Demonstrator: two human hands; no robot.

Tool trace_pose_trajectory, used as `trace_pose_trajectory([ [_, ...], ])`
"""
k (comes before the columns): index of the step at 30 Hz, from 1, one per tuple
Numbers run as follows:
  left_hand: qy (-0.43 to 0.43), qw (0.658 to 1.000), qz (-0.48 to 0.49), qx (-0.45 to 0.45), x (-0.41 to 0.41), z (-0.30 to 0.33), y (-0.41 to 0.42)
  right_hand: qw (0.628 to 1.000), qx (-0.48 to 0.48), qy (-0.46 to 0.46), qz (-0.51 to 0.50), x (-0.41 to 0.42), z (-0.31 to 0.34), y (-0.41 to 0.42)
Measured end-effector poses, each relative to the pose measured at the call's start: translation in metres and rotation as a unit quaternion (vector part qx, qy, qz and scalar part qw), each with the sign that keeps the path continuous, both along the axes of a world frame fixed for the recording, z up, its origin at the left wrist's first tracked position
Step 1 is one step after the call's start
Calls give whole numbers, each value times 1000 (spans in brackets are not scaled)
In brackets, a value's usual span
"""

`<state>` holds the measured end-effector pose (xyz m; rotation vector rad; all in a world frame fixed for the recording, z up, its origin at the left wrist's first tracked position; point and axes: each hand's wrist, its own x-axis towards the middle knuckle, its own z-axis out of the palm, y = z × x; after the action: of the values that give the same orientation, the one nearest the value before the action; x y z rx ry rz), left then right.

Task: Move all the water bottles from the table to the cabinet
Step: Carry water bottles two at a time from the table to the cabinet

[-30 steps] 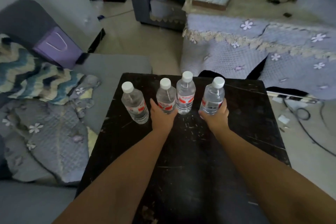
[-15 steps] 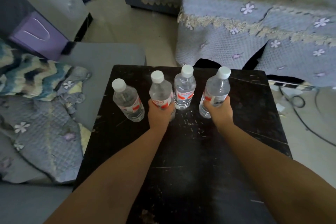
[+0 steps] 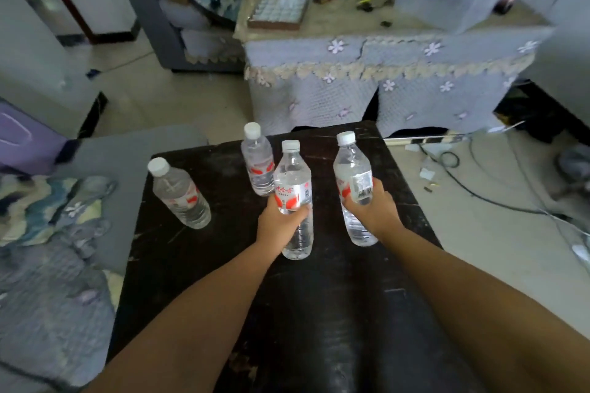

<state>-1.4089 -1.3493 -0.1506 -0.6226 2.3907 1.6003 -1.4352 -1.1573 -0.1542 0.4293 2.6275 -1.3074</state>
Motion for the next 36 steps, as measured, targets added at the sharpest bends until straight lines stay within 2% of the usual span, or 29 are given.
trace_pose_trajectory([
  [9,0,983,-179,-38,52,21,145,991,-7,8,-134,119,12,150],
  [16,27,966,-255,-38,130,21,294,974,12,3,-224,243,23,278],
  [21,11,939,-343,-34,200,18,416,943,11,-13,-332,351,25,378],
  [26,-3,901,-431,-60,260,15,520,892,5,-19,-451,443,19,456],
  [36,-23,797,-597,-93,353,-6,701,783,-31,-29,-621,571,5,564],
])
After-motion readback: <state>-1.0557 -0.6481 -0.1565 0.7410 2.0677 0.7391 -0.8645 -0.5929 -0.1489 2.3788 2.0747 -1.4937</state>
